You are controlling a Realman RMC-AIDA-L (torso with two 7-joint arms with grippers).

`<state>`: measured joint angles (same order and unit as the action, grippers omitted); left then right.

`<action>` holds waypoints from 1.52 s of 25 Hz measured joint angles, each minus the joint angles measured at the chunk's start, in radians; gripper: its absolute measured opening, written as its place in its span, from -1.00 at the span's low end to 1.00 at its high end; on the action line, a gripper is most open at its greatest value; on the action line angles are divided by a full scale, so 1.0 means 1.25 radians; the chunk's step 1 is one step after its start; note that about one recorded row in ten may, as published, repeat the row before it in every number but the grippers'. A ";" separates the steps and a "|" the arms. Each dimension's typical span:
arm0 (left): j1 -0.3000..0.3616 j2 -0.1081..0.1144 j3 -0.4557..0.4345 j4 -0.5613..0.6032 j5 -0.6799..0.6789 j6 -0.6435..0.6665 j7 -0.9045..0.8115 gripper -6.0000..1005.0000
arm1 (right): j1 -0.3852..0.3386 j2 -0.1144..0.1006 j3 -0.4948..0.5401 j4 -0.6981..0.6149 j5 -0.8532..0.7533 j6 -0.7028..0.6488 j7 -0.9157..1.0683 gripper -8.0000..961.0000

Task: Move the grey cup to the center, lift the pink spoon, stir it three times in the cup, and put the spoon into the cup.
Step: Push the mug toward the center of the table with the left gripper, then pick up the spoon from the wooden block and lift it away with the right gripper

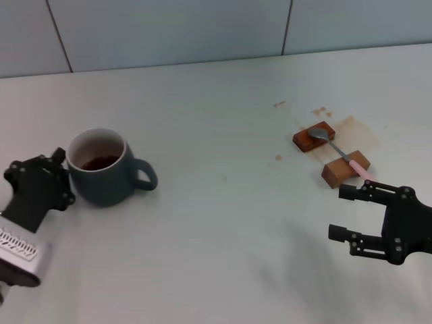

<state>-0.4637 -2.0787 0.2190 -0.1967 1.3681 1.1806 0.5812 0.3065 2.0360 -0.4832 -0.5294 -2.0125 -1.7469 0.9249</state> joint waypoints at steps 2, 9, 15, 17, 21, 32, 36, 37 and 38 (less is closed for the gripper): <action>-0.008 0.000 0.000 -0.012 0.001 -0.011 0.001 -0.99 | -0.001 0.000 0.000 0.000 0.000 0.000 0.000 0.55; -0.029 0.000 0.002 -0.054 0.024 -0.016 0.002 -0.99 | -0.006 -0.003 0.000 0.000 0.000 -0.002 0.000 0.55; -0.064 -0.001 -0.002 -0.115 0.045 -0.030 0.003 -0.99 | -0.007 -0.003 0.000 0.000 0.000 -0.003 0.000 0.55; -0.081 -0.001 -0.002 -0.136 0.046 -0.040 0.008 -0.99 | -0.007 -0.003 0.000 0.000 0.000 -0.003 -0.001 0.55; -0.114 -0.001 -0.032 -0.200 0.047 -0.077 0.055 -0.99 | -0.008 -0.003 0.000 0.003 0.000 -0.004 -0.015 0.55; -0.116 0.003 -0.140 -0.236 0.120 -0.109 -0.011 -0.99 | -0.010 -0.001 0.000 0.006 0.000 -0.004 -0.018 0.55; -0.067 0.008 -0.164 -0.031 0.305 -0.002 -0.414 -0.99 | -0.011 0.000 0.000 0.006 0.000 -0.004 -0.018 0.55; -0.067 0.008 -0.164 -0.031 0.305 -0.002 -0.414 -0.99 | -0.011 0.000 0.000 0.006 0.000 -0.004 -0.018 0.55; -0.061 0.008 -0.162 0.009 0.330 0.022 -0.487 -0.99 | -0.011 0.000 0.000 0.006 0.000 -0.005 -0.018 0.55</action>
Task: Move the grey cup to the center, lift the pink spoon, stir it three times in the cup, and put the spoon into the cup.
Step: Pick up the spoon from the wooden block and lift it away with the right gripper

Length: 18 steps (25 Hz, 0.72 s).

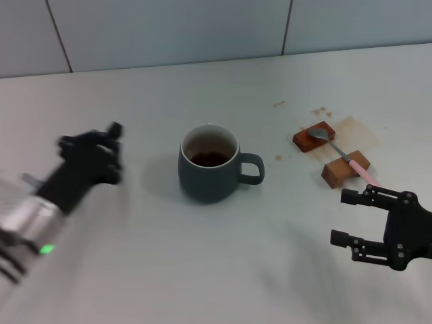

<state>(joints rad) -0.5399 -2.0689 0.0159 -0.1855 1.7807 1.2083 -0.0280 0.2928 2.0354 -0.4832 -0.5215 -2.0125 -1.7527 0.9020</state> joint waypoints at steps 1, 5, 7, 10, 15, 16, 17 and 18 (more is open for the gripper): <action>0.008 0.001 0.002 0.060 0.038 0.036 -0.097 -0.99 | 0.000 0.000 0.000 0.000 0.000 0.000 0.000 0.55; 0.036 0.009 0.025 0.228 0.129 0.147 -0.317 -0.99 | 0.000 0.000 0.000 -0.001 0.000 -0.001 0.000 0.55; 0.052 0.019 0.068 0.316 0.162 0.215 -0.420 -0.99 | 0.001 0.000 0.000 -0.002 0.000 -0.001 0.000 0.55; 0.073 0.047 0.145 0.375 0.174 0.280 -0.524 -0.97 | 0.002 0.000 0.004 -0.003 0.000 -0.001 0.000 0.55; 0.108 0.091 0.259 0.421 0.175 0.347 -0.631 -0.95 | 0.003 -0.001 0.007 -0.004 0.000 -0.001 0.001 0.55; 0.115 0.095 0.278 0.437 0.175 0.366 -0.648 -0.94 | 0.002 -0.002 0.007 -0.004 0.000 -0.001 0.003 0.55; 0.118 0.097 0.289 0.446 0.175 0.375 -0.657 -0.94 | 0.002 -0.002 0.008 -0.004 0.000 -0.001 0.004 0.55; 0.126 0.101 0.313 0.464 0.176 0.398 -0.677 -0.93 | 0.001 -0.002 0.008 -0.005 0.000 -0.001 0.005 0.55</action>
<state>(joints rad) -0.3828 -1.9425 0.4078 0.3940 2.0001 1.7064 -0.8740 0.2938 2.0328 -0.4728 -0.5275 -2.0122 -1.7534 0.9080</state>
